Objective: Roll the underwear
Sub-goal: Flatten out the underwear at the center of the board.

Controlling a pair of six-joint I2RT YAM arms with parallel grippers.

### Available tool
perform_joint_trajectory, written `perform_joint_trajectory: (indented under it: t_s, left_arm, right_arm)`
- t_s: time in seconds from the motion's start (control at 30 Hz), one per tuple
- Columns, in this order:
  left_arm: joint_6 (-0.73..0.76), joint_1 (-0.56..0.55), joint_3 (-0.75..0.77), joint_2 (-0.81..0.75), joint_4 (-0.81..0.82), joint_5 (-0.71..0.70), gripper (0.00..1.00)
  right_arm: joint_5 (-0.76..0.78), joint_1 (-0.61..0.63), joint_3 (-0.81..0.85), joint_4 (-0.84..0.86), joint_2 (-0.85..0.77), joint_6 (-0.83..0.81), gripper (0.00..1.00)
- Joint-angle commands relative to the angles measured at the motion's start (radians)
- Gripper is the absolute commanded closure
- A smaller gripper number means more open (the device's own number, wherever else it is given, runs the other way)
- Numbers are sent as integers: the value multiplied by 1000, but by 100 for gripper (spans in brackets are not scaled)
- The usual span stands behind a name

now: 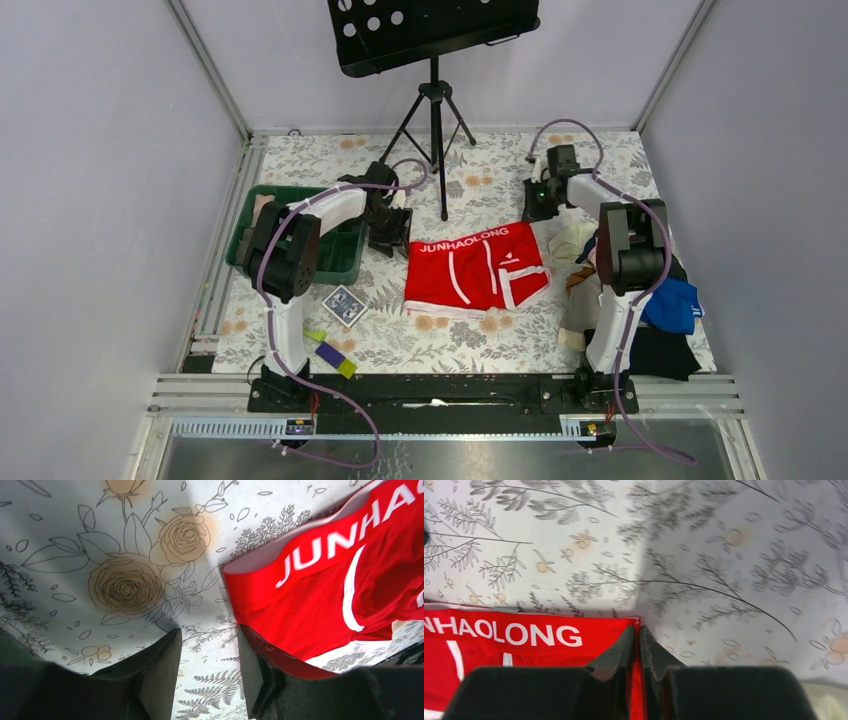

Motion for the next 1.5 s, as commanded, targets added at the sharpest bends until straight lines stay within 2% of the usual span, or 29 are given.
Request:
perform_joint_trajectory:
  t_s: [0.0,0.17,0.37,0.43,0.57,0.73,1.0,1.07,1.17,1.33,1.47]
  left_arm:
    - [-1,4,44,39,32,49,52]
    - [3,4,80,70,59,122,52]
    - [-63,5,22,1,249,185,56]
    - [-68,4,38,23,243,172,59]
    - [-49,-1,53,48,207,26,66]
    - [-37,-2,61,66,186,69,60]
    - [-50,-22,55,113,216,72,63]
    - [-52,-24,56,124,222,58,66]
    - [-46,-22,63,142,224,44,75]
    - [-46,-17,67,135,228,48,100]
    - [-79,1,50,30,275,66,100]
  right_arm:
    - [-183,-78,-32,5,-55,26,89]
    - [-260,-87,-52,4,-52,31,90]
    - [-248,-88,-71,8,-63,19,92]
    - [-247,-87,-78,7,-65,13,93]
    - [-248,-87,-81,8,-67,13,93]
    - [-242,-88,-79,7,-69,10,93]
    - [-233,-87,-87,7,-74,5,93]
    - [-229,-87,-91,8,-77,3,93]
    - [-226,-88,-99,7,-84,4,94]
    - [-223,-88,-109,8,-111,0,95]
    - [-258,-88,-105,9,-172,16,100]
